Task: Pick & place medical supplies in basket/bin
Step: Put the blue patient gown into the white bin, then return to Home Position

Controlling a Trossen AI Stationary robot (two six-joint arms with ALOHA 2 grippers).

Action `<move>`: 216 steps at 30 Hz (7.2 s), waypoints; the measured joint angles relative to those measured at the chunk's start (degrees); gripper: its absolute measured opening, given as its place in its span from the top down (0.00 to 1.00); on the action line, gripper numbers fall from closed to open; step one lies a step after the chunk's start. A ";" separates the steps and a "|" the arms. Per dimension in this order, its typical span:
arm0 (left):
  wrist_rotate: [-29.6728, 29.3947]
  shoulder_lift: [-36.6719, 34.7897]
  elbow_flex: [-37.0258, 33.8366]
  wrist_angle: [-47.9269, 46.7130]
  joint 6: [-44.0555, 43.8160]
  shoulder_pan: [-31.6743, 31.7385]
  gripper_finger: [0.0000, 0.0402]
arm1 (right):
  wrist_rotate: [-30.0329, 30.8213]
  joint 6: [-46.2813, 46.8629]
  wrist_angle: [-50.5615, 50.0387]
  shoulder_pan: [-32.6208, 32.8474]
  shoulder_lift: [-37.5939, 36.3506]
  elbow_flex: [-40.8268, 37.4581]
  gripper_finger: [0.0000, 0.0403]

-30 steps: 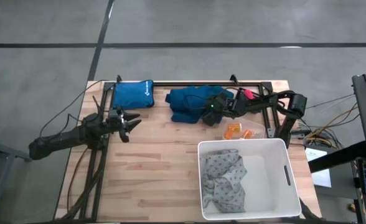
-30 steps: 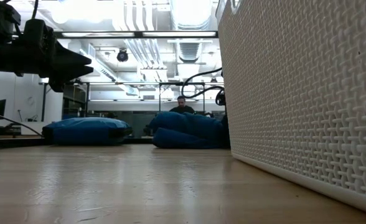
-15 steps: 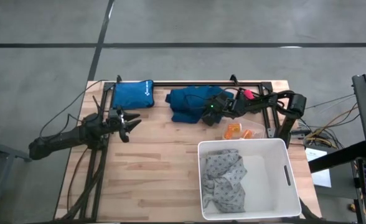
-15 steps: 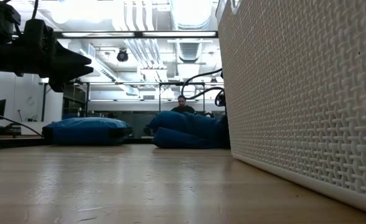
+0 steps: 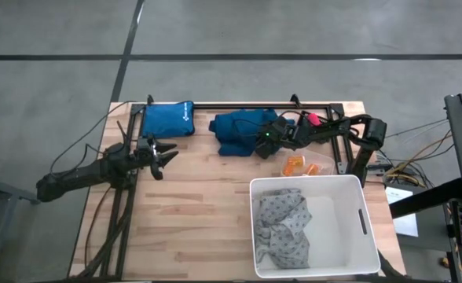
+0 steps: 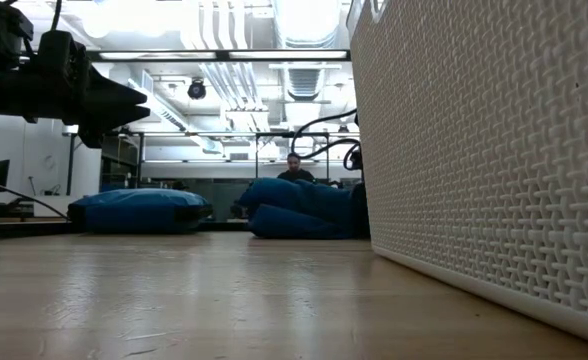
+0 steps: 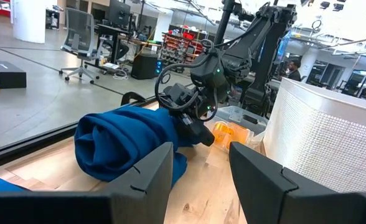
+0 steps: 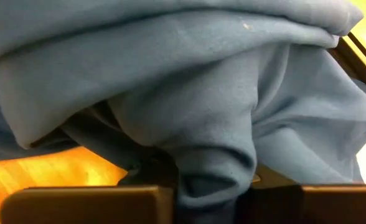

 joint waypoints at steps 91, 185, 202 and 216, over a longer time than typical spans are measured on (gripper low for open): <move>0.02 -0.02 -0.02 0.02 0.00 0.02 0.59 | -39.77 12.93 -77.30 7.15 -60.66 40.65 0.89; 0.02 0.00 -0.01 0.01 0.00 0.02 0.59 | -68.91 26.61 -83.57 27.80 -42.74 9.20 0.60; 0.02 -0.02 -0.01 0.00 0.00 0.01 0.59 | -69.00 28.66 -81.63 27.78 -43.15 11.05 0.30; 0.02 -0.02 -0.01 0.00 0.00 0.01 0.59 | -64.68 26.29 -81.26 27.76 -43.10 21.27 0.29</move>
